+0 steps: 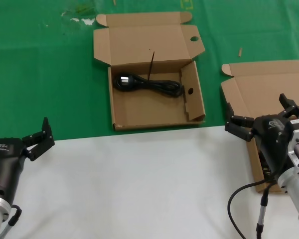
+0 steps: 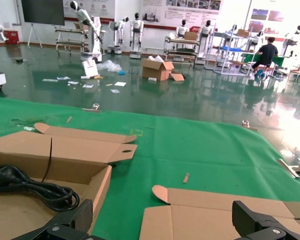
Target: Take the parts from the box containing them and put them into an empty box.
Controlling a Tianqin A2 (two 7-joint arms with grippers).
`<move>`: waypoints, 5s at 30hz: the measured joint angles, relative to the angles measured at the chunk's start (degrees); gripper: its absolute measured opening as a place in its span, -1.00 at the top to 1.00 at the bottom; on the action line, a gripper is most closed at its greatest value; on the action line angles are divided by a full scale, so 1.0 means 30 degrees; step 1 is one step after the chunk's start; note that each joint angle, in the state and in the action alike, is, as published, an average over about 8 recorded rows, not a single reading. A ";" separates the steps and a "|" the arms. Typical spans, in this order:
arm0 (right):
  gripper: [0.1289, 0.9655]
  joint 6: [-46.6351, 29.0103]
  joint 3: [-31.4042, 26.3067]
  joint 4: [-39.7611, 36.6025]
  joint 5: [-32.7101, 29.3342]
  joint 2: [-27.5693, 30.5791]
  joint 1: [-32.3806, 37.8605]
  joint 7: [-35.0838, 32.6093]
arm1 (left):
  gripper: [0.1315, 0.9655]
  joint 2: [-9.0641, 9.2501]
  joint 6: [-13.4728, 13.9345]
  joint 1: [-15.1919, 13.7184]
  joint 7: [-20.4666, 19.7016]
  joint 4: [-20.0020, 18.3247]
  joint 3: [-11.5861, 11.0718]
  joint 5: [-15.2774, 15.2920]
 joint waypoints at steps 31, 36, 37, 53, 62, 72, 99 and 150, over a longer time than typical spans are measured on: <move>-1.00 0.0000 0.0000 0.0000 0.0000 0.0000 0.0000 0.0000 | -1.00 0.0000 0.0000 0.0000 0.0000 0.0000 0.0000 0.0000; -1.00 0.0000 0.0000 0.0000 0.0000 0.0000 0.0000 0.0000 | -1.00 0.0000 0.0000 0.0000 0.0000 0.0000 0.0000 0.0000; -1.00 0.0000 0.0000 0.0000 0.0000 0.0000 0.0000 0.0000 | -1.00 0.0000 0.0000 0.0000 0.0000 0.0000 0.0000 0.0000; -1.00 0.0000 0.0000 0.0000 0.0000 0.0000 0.0000 0.0000 | -1.00 0.0000 0.0000 0.0000 0.0000 0.0000 0.0000 0.0000; -1.00 0.0000 0.0000 0.0000 0.0000 0.0000 0.0000 0.0000 | -1.00 0.0000 0.0000 0.0000 0.0000 0.0000 0.0000 0.0000; -1.00 0.0000 0.0000 0.0000 0.0000 0.0000 0.0000 0.0000 | -1.00 0.0000 0.0000 0.0000 0.0000 0.0000 0.0000 0.0000; -1.00 0.0000 0.0000 0.0000 0.0000 0.0000 0.0000 0.0000 | -1.00 0.0000 0.0000 0.0000 0.0000 0.0000 0.0000 0.0000; -1.00 0.0000 0.0000 0.0000 0.0000 0.0000 0.0000 0.0000 | -1.00 0.0000 0.0000 0.0000 0.0000 0.0000 0.0000 0.0000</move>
